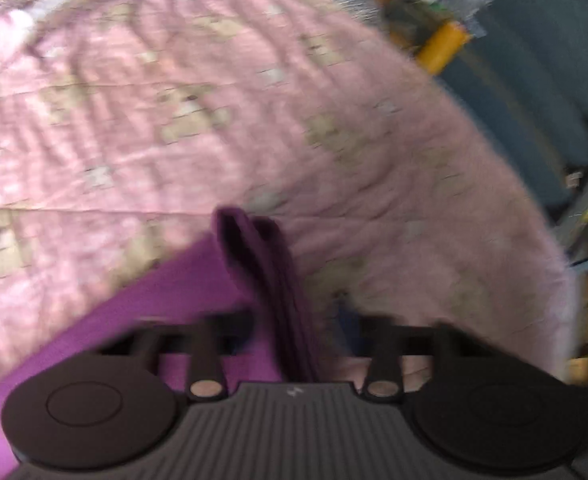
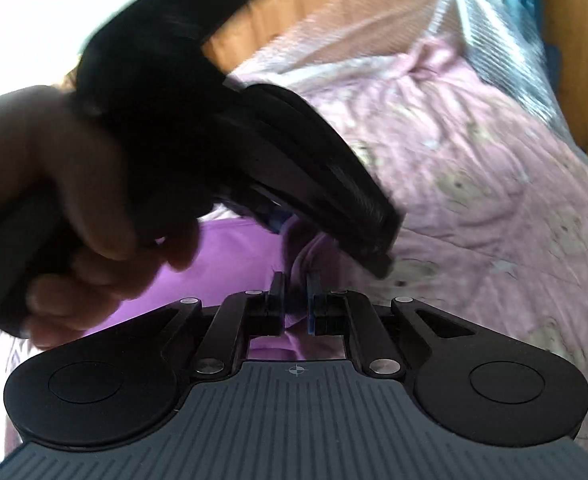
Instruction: Fold clothes
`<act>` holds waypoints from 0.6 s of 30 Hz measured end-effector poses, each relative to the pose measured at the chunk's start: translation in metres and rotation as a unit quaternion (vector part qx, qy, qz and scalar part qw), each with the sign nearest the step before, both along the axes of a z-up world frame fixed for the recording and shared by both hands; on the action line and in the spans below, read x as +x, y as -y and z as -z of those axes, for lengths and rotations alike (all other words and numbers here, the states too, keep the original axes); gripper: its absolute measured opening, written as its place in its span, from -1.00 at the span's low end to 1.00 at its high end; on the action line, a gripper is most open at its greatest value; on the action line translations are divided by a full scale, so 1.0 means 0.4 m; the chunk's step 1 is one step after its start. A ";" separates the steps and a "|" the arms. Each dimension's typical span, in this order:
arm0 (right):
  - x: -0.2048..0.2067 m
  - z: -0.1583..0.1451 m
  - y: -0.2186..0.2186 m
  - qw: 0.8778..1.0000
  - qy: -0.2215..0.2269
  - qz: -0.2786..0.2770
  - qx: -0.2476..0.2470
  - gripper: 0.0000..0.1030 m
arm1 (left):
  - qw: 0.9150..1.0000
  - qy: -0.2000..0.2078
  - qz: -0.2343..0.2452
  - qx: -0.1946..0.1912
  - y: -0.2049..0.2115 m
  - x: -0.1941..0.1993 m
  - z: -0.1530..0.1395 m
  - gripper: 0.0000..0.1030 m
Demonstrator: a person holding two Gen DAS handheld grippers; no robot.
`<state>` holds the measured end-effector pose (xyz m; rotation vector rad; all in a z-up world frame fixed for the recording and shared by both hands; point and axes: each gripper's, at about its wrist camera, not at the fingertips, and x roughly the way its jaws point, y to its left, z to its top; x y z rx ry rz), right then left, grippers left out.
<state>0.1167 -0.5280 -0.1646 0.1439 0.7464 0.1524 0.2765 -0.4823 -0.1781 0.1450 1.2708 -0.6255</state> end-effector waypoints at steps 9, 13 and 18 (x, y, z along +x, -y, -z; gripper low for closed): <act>-0.026 -0.085 0.021 0.987 0.019 -0.048 0.153 -0.18 | 0.965 -0.069 -0.210 -0.141 -0.471 -0.054 -0.012 -0.83; 0.042 -0.032 -0.036 0.991 -0.020 -0.041 0.123 -0.32 | 0.945 -0.094 -0.260 -0.177 -0.572 -0.068 0.075 -0.76; 0.098 0.055 -0.136 0.992 -0.084 -0.073 0.057 -0.57 | 0.928 -0.101 -0.286 -0.218 -0.595 -0.082 0.100 -0.73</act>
